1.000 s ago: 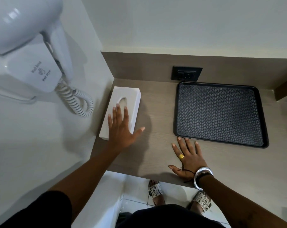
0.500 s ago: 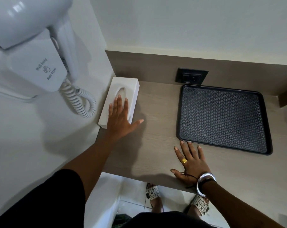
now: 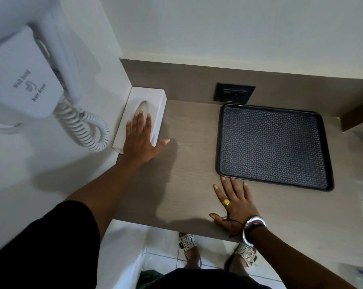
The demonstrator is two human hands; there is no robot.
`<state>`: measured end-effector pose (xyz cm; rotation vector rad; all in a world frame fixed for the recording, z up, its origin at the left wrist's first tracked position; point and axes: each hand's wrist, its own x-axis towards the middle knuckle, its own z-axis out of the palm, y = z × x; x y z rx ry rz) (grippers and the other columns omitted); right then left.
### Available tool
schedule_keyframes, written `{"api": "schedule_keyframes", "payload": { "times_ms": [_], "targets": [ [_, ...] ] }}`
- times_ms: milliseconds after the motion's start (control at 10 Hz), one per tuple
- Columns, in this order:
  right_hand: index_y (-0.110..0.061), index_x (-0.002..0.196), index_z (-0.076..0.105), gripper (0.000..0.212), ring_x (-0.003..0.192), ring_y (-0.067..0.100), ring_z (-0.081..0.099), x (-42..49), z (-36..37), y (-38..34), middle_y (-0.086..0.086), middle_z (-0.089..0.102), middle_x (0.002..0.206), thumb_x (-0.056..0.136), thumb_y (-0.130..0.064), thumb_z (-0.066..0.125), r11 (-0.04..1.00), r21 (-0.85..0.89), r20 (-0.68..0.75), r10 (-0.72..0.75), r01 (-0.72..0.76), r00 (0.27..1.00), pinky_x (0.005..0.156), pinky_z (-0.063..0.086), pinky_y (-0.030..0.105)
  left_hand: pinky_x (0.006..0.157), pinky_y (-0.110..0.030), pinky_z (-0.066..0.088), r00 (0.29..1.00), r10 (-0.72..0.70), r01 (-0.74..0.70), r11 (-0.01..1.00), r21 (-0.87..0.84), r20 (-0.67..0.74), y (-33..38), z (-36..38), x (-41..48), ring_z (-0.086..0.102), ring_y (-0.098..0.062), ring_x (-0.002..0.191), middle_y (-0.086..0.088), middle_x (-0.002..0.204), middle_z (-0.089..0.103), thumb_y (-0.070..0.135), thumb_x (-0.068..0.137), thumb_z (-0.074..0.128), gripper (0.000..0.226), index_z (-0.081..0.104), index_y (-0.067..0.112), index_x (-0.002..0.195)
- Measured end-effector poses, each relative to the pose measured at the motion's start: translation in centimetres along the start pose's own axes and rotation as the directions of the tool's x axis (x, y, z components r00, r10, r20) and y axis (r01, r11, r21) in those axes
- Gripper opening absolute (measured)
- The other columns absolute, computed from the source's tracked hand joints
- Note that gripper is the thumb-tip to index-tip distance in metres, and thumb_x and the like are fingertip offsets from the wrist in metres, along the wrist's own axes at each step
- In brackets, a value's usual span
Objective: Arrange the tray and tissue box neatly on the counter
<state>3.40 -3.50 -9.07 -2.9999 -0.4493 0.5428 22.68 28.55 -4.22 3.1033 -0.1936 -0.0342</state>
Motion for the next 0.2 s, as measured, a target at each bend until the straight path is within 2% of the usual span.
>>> {"api": "schedule_keyframes", "payload": {
  "times_ms": [100, 200],
  "targets": [
    [-0.026, 0.15, 0.027, 0.091, 0.145, 0.037, 0.017, 0.5, -0.1, 0.4, 0.011, 0.026, 0.159, 0.077, -0.08, 0.037, 1.0, 0.008, 0.004, -0.011, 0.011, 1.0, 0.113, 0.012, 0.06, 0.124, -0.054, 0.006, 0.999, -0.014, 0.014, 1.0, -0.001, 0.031, 0.2, -0.6, 0.1, 0.004, -0.033, 0.154, -0.019, 0.165, 0.007, 0.086, 0.078, 0.024, 0.112, 0.011, 0.008, 0.156],
    [-0.025, 0.15, 0.031, 0.088, 0.145, 0.038, 0.021, -0.4, 0.0, -0.2, 0.011, 0.026, 0.158, 0.08, -0.078, 0.036, 0.998, 0.057, 0.022, 0.015, -0.016, 1.0, 0.114, 0.018, 0.063, 0.123, -0.054, 0.009, 0.996, 0.048, -0.051, 0.998, -0.043, -0.077, 1.6, -2.0, 0.0, 0.005, -0.034, 0.154, -0.02, 0.165, 0.006, 0.084, 0.08, 0.025, 0.109, 0.01, 0.006, 0.156]
  ]
}}
